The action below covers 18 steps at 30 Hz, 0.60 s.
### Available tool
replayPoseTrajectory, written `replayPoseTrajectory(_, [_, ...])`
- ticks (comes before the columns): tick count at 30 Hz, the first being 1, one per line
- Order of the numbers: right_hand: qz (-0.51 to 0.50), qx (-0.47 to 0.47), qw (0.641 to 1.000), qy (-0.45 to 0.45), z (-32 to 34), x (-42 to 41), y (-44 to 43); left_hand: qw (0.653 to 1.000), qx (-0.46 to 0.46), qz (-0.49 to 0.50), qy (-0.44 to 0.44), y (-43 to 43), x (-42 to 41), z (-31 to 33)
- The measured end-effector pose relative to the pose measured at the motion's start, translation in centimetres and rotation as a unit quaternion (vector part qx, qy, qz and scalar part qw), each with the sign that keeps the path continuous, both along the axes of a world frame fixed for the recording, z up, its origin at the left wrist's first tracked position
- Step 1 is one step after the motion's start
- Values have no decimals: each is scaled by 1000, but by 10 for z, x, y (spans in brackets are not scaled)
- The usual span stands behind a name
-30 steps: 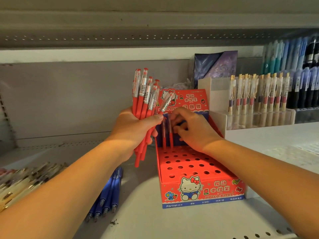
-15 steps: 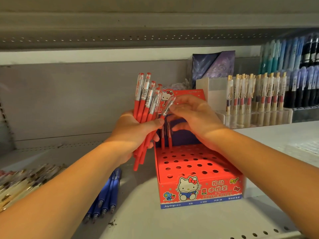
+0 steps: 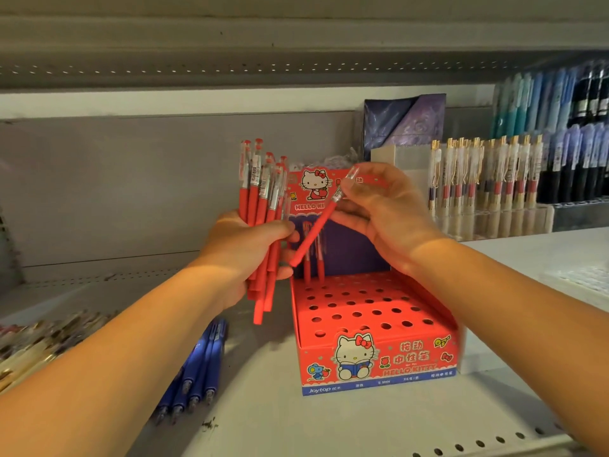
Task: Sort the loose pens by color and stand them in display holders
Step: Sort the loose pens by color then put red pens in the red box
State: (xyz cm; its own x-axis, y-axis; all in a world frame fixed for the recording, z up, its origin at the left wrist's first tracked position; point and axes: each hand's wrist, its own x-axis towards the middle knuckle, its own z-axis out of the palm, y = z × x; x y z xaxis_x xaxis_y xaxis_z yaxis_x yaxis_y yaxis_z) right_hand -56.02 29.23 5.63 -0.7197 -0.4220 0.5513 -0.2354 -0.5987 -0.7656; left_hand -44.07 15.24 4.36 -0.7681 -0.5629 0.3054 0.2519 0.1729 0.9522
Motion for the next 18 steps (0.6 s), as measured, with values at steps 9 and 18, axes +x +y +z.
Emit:
replayPoseTrajectory(9, [-244,179,916,264,-11,-18,-1,998,-55,28,-22,-2,-2,-1])
replayPoseTrajectory(18, [-236,237,901,277,-26,-25,-7,998,-56,0,0,-1,-2,-1])
